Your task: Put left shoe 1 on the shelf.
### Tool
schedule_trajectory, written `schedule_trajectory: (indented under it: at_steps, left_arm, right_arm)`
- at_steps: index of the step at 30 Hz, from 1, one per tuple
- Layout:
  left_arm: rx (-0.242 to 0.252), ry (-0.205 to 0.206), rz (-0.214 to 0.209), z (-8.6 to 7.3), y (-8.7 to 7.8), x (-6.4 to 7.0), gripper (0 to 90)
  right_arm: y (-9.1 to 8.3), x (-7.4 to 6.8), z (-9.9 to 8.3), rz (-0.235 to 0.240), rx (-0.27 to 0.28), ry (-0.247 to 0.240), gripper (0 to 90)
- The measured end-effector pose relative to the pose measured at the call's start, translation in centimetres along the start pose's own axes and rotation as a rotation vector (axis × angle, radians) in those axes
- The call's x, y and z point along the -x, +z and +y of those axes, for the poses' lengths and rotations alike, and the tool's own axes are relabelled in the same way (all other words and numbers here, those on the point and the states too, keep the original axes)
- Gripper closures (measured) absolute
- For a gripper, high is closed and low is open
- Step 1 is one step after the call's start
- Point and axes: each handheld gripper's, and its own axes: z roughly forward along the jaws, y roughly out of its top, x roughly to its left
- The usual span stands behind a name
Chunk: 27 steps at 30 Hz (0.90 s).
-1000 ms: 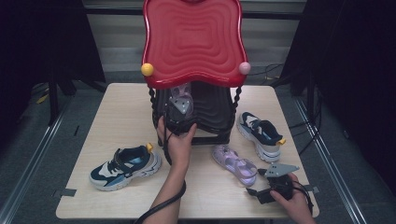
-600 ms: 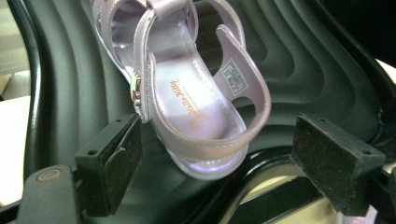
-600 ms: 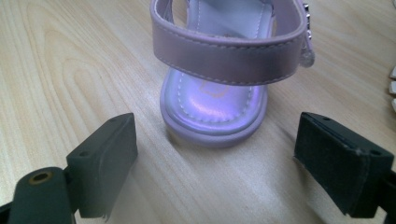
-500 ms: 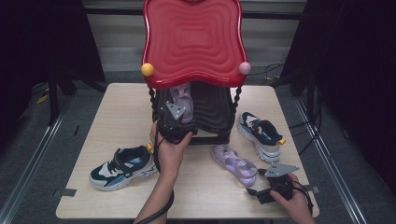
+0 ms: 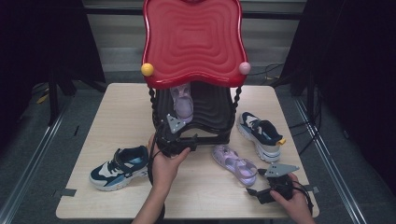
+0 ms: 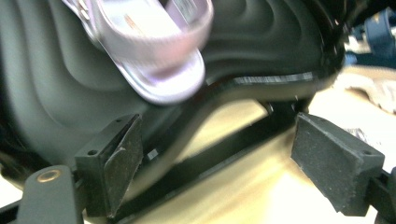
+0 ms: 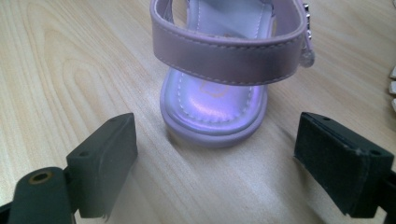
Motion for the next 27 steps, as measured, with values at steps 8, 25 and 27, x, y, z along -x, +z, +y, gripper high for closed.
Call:
schedule_trajectory:
  at_steps: [8,25,27]
  left_arm:
    - [-0.02,0.015,-0.059,-1.6,-0.1,0.7,16.2]
    - [-0.124,0.081,-0.147,-5.3,0.7,1.6,16.1]
    - [-0.126,0.081,-0.156,-5.5,0.8,1.7,16.1]
  right_arm:
    - [0.0,0.0,0.0,0.0,0.0,0.0,12.6]
    - [0.0,0.0,0.0,0.0,0.0,0.0,12.6]
    - [0.0,0.0,0.0,0.0,-0.001,0.002,12.7]
